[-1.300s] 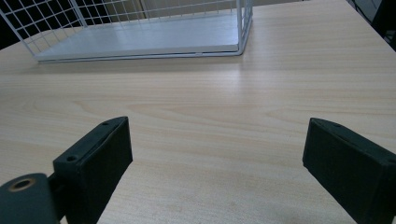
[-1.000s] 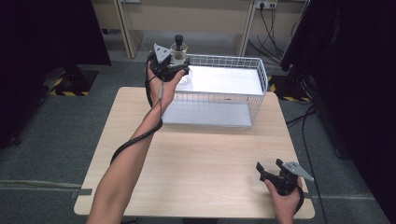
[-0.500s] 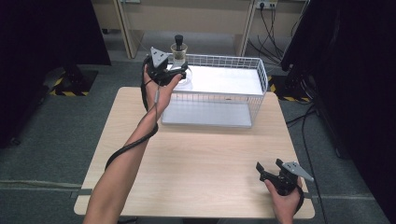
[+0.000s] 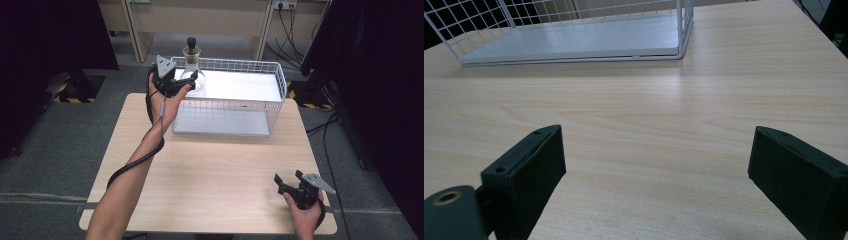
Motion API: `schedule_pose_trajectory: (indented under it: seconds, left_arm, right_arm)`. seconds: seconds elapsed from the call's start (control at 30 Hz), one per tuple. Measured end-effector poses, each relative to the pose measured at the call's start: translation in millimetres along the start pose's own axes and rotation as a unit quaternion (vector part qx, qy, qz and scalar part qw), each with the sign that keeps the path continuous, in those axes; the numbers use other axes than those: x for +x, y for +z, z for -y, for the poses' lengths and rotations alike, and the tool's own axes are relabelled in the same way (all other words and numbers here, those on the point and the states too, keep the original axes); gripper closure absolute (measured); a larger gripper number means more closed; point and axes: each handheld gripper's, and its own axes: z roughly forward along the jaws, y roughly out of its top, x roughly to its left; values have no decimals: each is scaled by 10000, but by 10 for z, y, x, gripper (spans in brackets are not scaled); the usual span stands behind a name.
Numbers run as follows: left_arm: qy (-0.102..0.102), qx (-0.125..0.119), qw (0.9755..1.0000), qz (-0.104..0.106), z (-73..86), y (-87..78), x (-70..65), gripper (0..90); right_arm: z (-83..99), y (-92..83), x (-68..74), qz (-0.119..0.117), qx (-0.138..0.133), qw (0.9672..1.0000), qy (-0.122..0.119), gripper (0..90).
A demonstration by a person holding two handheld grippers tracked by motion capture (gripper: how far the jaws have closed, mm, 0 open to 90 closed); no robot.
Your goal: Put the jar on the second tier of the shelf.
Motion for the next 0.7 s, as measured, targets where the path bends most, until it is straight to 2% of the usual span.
schedule_pose_trajectory:
  seconds: [0.7]
  left_arm:
    - [89,-34,9998,159,190,-223,-42,103]
  right_arm:
    - [0,1,1,1,10,10000,-11,85]
